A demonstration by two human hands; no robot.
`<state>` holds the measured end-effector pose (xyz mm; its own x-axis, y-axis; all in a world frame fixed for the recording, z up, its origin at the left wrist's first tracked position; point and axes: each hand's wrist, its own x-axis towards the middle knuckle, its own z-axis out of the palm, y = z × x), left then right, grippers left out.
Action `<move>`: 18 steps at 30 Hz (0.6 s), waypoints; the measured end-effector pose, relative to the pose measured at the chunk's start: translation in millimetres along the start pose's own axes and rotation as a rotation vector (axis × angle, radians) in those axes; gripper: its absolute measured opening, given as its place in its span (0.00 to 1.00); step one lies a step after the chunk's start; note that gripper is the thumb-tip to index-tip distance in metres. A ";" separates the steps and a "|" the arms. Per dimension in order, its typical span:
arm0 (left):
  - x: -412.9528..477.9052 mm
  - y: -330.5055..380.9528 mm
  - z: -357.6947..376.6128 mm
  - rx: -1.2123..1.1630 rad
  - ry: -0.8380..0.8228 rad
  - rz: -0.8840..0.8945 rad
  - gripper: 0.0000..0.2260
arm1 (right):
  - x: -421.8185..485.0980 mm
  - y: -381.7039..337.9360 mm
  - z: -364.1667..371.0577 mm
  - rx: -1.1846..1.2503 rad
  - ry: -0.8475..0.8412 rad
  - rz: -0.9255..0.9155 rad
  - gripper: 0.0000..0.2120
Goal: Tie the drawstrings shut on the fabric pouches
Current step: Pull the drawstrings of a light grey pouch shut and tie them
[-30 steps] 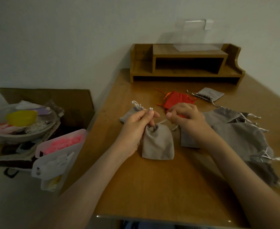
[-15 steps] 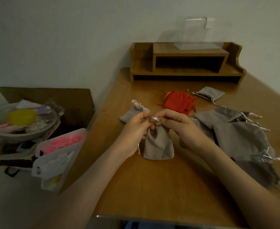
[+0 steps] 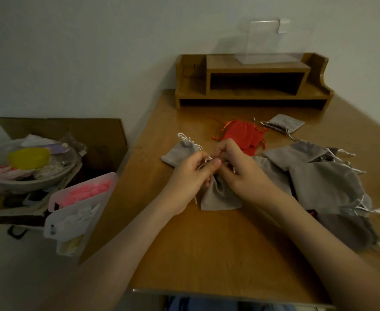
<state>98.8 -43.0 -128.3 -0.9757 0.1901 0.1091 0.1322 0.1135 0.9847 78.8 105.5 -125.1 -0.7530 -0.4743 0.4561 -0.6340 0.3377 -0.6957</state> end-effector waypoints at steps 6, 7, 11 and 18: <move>3.4 0.0 -0.8 -0.064 0.132 -0.004 0.11 | 1.8 0.5 0.0 0.073 0.097 0.082 0.05; 3.8 0.6 -0.8 -0.078 0.136 -0.011 0.10 | 2.1 1.5 -0.6 0.097 0.125 0.094 0.06; 4.0 0.7 -0.5 -0.077 0.138 -0.028 0.11 | 3.6 0.1 0.1 0.117 0.166 0.101 0.07; 8.1 -0.7 -2.7 -0.152 0.195 -0.052 0.08 | 0.6 -3.5 -1.6 0.037 0.093 0.040 0.04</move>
<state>90.4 -44.1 -127.8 -0.9977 -0.0058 0.0675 0.0676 -0.0329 0.9972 80.3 105.3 -121.5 -0.7916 -0.3827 0.4764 -0.5978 0.3239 -0.7333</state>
